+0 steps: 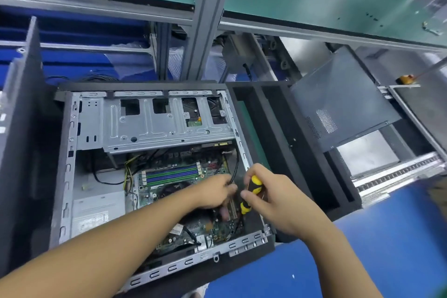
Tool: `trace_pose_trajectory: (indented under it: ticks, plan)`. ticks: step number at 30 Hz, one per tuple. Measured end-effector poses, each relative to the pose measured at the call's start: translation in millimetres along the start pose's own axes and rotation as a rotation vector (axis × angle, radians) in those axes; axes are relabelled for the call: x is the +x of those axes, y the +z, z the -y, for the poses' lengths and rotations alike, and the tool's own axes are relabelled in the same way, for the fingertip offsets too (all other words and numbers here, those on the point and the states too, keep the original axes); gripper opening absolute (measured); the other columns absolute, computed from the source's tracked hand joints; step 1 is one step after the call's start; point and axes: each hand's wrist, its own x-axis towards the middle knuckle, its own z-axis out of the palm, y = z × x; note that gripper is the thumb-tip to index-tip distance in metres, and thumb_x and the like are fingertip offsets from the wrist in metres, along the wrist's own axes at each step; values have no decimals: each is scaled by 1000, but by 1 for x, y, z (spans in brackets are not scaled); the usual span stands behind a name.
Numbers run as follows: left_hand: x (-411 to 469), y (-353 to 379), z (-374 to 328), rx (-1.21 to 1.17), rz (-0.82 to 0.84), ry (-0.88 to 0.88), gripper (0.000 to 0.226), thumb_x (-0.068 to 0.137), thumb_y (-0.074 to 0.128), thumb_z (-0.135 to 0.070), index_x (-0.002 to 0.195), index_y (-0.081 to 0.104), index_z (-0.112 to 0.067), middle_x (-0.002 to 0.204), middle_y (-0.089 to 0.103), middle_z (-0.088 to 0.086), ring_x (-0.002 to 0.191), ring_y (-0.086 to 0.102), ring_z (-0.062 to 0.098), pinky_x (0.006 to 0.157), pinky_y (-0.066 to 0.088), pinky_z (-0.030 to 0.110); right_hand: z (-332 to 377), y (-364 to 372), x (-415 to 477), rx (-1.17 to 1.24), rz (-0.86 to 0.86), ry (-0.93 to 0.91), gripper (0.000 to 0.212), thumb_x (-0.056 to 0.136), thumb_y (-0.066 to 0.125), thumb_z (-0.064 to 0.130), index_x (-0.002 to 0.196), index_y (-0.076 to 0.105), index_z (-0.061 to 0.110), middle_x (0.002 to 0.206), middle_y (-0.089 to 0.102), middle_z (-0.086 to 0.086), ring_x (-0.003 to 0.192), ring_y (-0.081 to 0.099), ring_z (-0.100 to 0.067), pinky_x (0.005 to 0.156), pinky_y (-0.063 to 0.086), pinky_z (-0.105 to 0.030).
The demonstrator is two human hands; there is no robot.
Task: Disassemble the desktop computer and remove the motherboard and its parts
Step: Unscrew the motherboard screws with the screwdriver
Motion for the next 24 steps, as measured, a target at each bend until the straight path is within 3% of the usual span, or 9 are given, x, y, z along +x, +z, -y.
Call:
trace_pose_trajectory:
  ticks: [2,4,8,11,13,18,24]
  plan:
    - [-3,-15,-1,75,-124,-23,25,105,39,-36,87,50,-21,71,59,1,51,60,9,47,40,25,0,2,3,-40,-12,31,15,97,57,37,93,43,36,68,60,2,54,48,-11,53,40,-25]
    - [-8,-33,-2,417,-285,44,28,105,37,-40,87,49,-22,74,55,-4,60,53,10,49,35,26,1,5,7,-87,-10,38,17,97,58,36,94,42,33,72,59,1,58,49,-13,55,42,-26]
    - [-20,-51,5,891,-477,60,38,104,21,-53,111,42,-23,83,58,-3,78,62,27,58,38,35,4,20,18,-264,97,74,19,97,60,34,98,43,27,86,60,-1,72,57,-23,66,49,-38]
    - [-23,-39,15,931,-447,-2,50,103,21,-54,130,45,-19,121,61,5,110,58,30,86,41,42,4,32,24,-423,193,116,14,97,59,28,106,54,19,96,62,-7,80,62,-29,68,53,-37]
    - [-23,-32,20,947,-424,-60,54,102,25,-54,134,48,-17,131,56,7,119,50,28,98,37,44,3,39,26,-482,260,128,12,97,57,21,107,60,15,101,64,-10,86,64,-30,72,54,-37]
    - [-27,-27,11,883,-388,-90,67,88,56,-53,140,41,-13,135,46,8,124,41,29,103,34,43,-1,50,26,-545,307,138,13,97,53,13,107,60,9,103,62,-14,88,64,-33,72,54,-38]
    - [-43,-9,-6,825,-545,-53,77,90,58,-40,149,24,-6,135,44,8,123,43,27,103,37,39,-3,46,25,-534,301,103,13,96,59,20,106,63,12,103,64,-11,87,64,-30,68,49,-34]
